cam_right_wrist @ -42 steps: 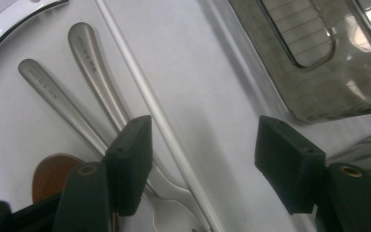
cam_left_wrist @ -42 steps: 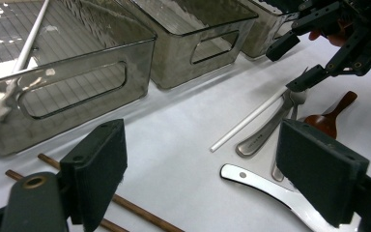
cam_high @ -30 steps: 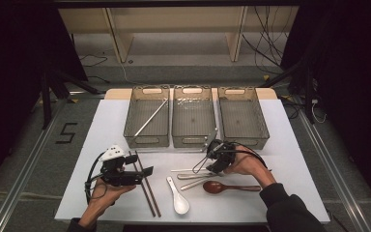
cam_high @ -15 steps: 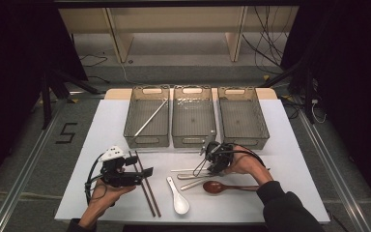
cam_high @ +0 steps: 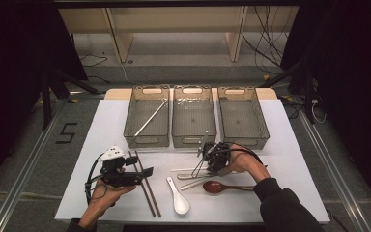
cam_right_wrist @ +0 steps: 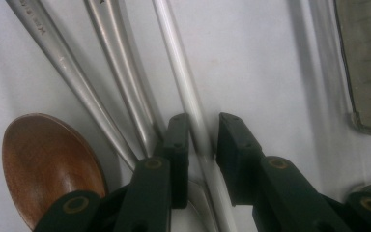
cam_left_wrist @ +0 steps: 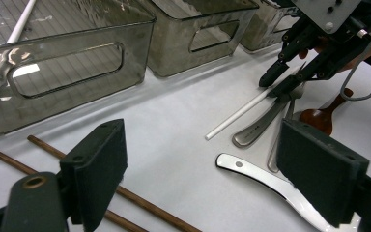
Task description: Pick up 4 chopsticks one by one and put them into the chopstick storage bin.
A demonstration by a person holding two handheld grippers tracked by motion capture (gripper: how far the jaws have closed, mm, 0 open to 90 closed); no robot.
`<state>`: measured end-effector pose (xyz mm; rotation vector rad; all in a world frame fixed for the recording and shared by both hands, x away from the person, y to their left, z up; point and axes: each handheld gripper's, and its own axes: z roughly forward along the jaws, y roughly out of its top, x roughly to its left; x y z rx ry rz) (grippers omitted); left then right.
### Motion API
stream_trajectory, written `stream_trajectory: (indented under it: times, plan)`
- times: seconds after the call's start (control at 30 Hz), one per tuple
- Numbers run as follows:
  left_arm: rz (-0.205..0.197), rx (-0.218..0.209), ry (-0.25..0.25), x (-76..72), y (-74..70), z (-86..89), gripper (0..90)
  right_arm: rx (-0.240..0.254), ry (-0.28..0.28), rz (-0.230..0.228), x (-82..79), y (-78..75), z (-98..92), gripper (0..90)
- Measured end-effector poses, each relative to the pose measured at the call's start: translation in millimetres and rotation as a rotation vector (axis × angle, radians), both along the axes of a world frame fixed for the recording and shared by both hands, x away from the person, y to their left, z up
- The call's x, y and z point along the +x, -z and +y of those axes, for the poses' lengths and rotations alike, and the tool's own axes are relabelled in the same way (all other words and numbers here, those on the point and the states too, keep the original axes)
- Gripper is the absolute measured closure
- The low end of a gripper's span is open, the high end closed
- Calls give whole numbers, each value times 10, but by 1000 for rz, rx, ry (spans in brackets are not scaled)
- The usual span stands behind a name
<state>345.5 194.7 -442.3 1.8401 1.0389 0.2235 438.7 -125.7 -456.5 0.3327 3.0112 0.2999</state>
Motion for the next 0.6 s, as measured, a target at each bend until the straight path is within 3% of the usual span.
stream_trajectory:
  times: [0.33,0.6]
  plan:
    - [0,0,1,-2,5,-16,181,-20,15,54,77,-6,33,768]
    - [1,2,2,-1,6,-16,181,-50,2,60,76,-8,83,797]
